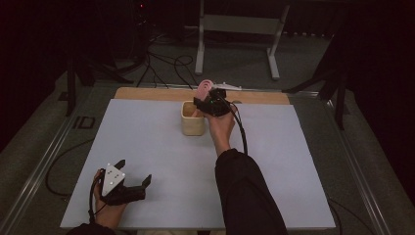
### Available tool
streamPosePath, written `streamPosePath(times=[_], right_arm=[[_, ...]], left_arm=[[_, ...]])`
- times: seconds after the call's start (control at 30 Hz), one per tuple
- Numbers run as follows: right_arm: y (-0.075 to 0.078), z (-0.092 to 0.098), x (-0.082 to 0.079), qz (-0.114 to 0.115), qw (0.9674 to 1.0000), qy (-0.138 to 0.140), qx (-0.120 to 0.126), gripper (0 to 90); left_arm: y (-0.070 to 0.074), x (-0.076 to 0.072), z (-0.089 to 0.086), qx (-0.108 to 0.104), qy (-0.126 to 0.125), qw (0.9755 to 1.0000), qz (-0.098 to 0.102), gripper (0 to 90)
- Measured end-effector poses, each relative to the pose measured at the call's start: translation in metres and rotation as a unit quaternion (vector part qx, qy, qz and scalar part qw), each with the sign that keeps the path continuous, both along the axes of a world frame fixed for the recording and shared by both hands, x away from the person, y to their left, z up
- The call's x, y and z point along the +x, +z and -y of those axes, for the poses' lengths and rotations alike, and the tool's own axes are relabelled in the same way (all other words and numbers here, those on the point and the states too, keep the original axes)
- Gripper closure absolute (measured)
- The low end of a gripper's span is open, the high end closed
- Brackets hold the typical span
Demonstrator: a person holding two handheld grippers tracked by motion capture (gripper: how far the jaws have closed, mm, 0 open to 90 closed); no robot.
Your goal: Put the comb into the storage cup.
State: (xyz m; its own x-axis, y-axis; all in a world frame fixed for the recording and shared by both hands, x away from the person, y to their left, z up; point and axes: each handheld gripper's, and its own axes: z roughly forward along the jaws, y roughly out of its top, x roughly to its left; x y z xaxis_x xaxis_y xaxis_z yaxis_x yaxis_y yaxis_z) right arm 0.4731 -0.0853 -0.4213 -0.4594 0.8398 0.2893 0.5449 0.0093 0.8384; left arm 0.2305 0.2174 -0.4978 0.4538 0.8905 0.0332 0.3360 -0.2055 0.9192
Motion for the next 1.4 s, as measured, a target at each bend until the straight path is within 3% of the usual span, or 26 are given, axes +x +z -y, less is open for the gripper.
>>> streamPosePath(times=[0.17, 0.5, 0.63, 0.87, 1.1, 1.4], right_arm=[[-0.001, 0.005, -0.002, -0.007, 0.9999, 0.004, 0.01, 39.2], [-0.004, 0.01, -0.012, -0.01, 0.9998, 0.016, 0.005, 23.7], [-0.008, 0.011, -0.017, -0.012, 0.9996, 0.023, -0.008, 21.1], [-0.015, 0.016, -0.024, -0.015, 0.9992, 0.038, 0.002, 16.3], [-0.021, 0.027, -0.036, -0.016, 0.9981, 0.059, -0.012, 13.8], [-0.02, 0.044, -0.053, -0.02, 0.9969, 0.074, 0.016, 12.5]], left_arm=[[0.0, 0.0, 0.0, 0.002, -0.001, 1.0, 0.0, 0.2], [-0.001, 0.0, 0.002, 0.006, -0.002, 1.0, -0.001, 0.2], [-0.001, 0.0, 0.002, 0.005, -0.002, 1.0, -0.002, 0.2], [-0.001, 0.0, 0.002, 0.006, -0.002, 1.0, -0.002, 0.2], [-0.002, 0.001, 0.002, 0.007, -0.001, 1.0, -0.003, 0.2], [-0.002, 0.0, 0.003, 0.009, -0.001, 1.0, -0.004, 0.2]])
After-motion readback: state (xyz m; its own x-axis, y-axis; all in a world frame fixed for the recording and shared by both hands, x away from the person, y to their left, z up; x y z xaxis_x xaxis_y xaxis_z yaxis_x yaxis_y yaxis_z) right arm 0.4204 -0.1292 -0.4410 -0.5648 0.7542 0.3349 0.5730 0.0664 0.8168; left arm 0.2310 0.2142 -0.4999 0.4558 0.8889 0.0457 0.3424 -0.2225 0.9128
